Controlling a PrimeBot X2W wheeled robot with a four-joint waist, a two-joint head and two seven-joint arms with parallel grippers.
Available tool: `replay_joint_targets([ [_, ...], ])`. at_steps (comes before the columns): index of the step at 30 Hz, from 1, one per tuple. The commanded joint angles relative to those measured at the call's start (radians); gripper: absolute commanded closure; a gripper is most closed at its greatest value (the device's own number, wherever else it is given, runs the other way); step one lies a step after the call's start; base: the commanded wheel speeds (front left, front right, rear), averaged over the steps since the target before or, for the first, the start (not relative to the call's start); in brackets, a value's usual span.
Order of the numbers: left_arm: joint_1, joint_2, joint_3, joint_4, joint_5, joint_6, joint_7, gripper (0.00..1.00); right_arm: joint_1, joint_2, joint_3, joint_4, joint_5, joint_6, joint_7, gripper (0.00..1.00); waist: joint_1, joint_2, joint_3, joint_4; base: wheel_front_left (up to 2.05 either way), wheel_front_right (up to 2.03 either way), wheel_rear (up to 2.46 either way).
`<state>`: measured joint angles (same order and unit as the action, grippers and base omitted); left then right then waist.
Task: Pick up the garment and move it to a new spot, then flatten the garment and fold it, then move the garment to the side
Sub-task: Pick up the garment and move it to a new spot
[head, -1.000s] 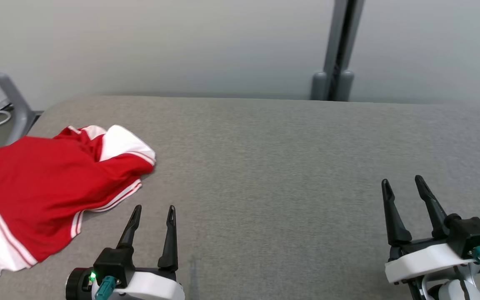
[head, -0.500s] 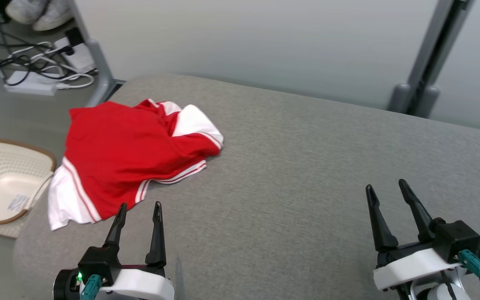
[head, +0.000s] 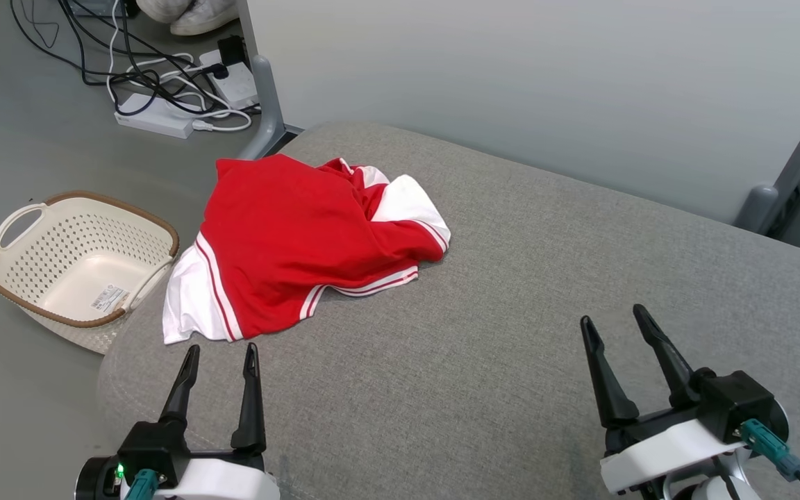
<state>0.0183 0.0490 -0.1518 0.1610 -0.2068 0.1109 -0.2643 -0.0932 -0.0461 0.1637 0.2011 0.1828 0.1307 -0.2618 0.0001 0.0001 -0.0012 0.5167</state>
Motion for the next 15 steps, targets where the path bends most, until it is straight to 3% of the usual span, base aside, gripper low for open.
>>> replay_joint_targets([
  [1, 0.01, 0.003, 0.004, -0.006, 0.009, -0.002, -0.001, 0.0, -0.008, -0.008, 0.003, 0.002, 0.005, 0.0, -0.005, 0.0, -0.0001, -0.0001, 0.002, 0.001, 0.0, 0.0, 0.0],
  [15, 0.013, 0.003, 0.009, -0.013, 0.006, 0.003, -0.001, 0.0, -0.015, -0.008, 0.014, 0.015, 0.008, 0.0, -0.005, 0.0, -0.0001, -0.0001, 0.003, 0.001, 0.0, 0.0, 0.0],
])
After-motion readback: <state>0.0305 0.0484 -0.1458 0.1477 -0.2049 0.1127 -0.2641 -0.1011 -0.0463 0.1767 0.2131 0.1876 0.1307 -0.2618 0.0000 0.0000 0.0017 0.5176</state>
